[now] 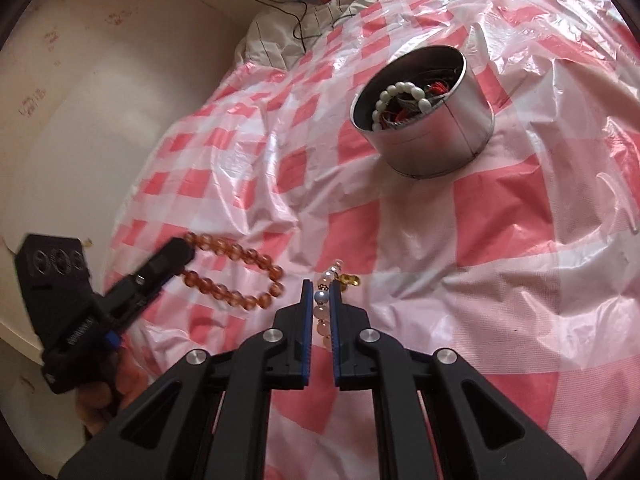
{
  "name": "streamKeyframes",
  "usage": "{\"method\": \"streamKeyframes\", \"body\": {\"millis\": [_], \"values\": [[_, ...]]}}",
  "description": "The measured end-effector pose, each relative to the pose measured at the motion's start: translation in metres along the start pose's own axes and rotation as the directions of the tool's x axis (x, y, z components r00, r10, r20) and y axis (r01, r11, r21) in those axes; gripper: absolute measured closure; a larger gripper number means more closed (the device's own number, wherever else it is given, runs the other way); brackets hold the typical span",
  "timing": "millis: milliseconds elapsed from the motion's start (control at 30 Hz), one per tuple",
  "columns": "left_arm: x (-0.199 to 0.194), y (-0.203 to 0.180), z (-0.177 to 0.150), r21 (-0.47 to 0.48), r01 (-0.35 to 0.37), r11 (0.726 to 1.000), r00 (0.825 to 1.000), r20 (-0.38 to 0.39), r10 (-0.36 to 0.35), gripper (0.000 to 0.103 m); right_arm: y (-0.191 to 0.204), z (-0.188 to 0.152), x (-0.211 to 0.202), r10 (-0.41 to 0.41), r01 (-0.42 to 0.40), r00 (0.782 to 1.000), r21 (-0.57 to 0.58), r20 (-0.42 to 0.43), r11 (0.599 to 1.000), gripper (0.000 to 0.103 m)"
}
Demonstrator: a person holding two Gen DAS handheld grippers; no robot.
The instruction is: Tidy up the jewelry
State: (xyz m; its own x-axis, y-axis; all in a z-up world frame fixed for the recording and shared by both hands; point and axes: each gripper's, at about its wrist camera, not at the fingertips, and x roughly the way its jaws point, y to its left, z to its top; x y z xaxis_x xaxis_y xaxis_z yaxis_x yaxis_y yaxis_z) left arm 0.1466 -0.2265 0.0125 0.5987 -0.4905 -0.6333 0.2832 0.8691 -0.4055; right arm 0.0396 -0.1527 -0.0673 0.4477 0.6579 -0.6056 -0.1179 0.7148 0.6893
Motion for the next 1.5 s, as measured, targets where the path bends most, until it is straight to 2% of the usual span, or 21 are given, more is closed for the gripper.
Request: {"method": "streamKeyframes", "body": {"millis": [100, 200, 400, 633, 867, 933, 1000, 1067, 1100, 1167, 1233, 1267, 1300, 1333, 1367, 1433, 1500], "values": [[0.008, -0.008, 0.001, 0.0, 0.004, 1.0, 1.0, 0.001, -0.004, 0.093, 0.0, 0.003, -0.011, 0.099, -0.101, 0.994, 0.04, 0.043, 0.994, 0.095], [0.026, -0.026, 0.004, -0.002, 0.017, 1.0, 1.0, 0.003, -0.017, 0.093, -0.002, 0.009, -0.029, 0.189, -0.198, 0.977, 0.083, 0.103, 0.977, 0.095], [0.072, -0.072, 0.026, 0.002, 0.082, 0.997, 0.997, 0.007, -0.082, 0.093, -0.007, 0.031, -0.064, 0.262, -0.293, 0.942, 0.136, 0.208, 0.946, 0.095], [0.136, -0.137, 0.062, 0.047, 0.142, 0.989, 0.99, 0.014, -0.142, 0.093, -0.009, 0.068, -0.08, 0.267, -0.306, 0.934, 0.148, 0.236, 0.94, 0.095], [0.195, -0.152, 0.095, 0.007, 0.214, 0.977, 0.977, 0.013, -0.214, 0.093, -0.014, 0.109, -0.08, 0.227, -0.264, 0.942, 0.127, 0.248, 0.956, 0.095], [0.222, -0.153, 0.1, 0.008, 0.19, 0.982, 0.981, -0.028, -0.19, 0.092, -0.016, 0.118, -0.074, 0.202, -0.236, 0.949, 0.119, 0.242, 0.964, 0.094], [0.253, -0.152, 0.101, 0.059, 0.057, 0.997, 0.994, -0.101, -0.051, 0.092, -0.022, 0.125, -0.064, 0.18, -0.212, 0.956, 0.124, 0.231, 0.969, 0.094], [0.264, -0.144, 0.101, 0.05, -0.02, 0.999, 0.99, -0.137, 0.026, 0.092, -0.031, 0.128, -0.053, 0.171, -0.207, 0.961, 0.15, 0.219, 0.967, 0.094], [0.262, -0.141, 0.103, 0.035, -0.026, 0.999, 0.99, -0.138, 0.03, 0.092, -0.034, 0.129, -0.049, 0.168, -0.204, 0.962, 0.156, 0.213, 0.967, 0.094], [0.25, -0.137, 0.111, 0.025, -0.03, 0.999, 0.995, -0.095, 0.032, 0.085, -0.039, 0.132, -0.038, 0.181, -0.217, 0.963, 0.175, 0.202, 0.96, 0.094], [0.236, -0.129, 0.118, -0.003, -0.033, 0.999, 0.999, -0.041, 0.033, 0.067, -0.048, 0.133, -0.024, 0.223, -0.261, 0.958, 0.224, 0.179, 0.939, 0.094], [0.229, -0.122, 0.121, -0.033, -0.034, 0.999, 0.999, -0.019, 0.034, 0.064, -0.049, 0.134, -0.017, 0.166, -0.196, 0.976, 0.23, 0.144, 0.953, 0.094], [0.224, -0.117, 0.123, -0.055, -0.032, 0.998, 0.999, -0.009, 0.032, 0.063, -0.049, 0.135, -0.012, 0.063, -0.088, 0.991, 0.218, 0.119, 0.972, 0.094], [0.221, -0.113, 0.124, -0.071, -0.031, 0.997, 1.0, -0.005, 0.031, 0.062, -0.05, 0.135, -0.009, -0.024, 0.003, 0.994, 0.201, 0.105, 0.98, 0.092], [0.218, -0.11, 0.124, -0.085, -0.037, 0.996, 0.999, -0.002, 0.037, 0.062, -0.051, 0.134, -0.009, -0.079, 0.058, 0.991, 0.194, 0.104, 0.979, 0.09], [0.214, -0.107, 0.122, -0.093, -0.049, 0.994, 0.999, -0.001, 0.049, 0.06, -0.053, 0.133, -0.016, -0.128, 0.102, 0.984, 0.197, 0.127, 0.975, 0.077], [0.211, -0.111, 0.12, -0.063, -0.083, 0.995, 0.997, -0.005, 0.083, 0.058, -0.048, 0.133, -0.027, -0.155, 0.125, 0.973, 0.171, 0.171, 0.977, 0.063]]}}
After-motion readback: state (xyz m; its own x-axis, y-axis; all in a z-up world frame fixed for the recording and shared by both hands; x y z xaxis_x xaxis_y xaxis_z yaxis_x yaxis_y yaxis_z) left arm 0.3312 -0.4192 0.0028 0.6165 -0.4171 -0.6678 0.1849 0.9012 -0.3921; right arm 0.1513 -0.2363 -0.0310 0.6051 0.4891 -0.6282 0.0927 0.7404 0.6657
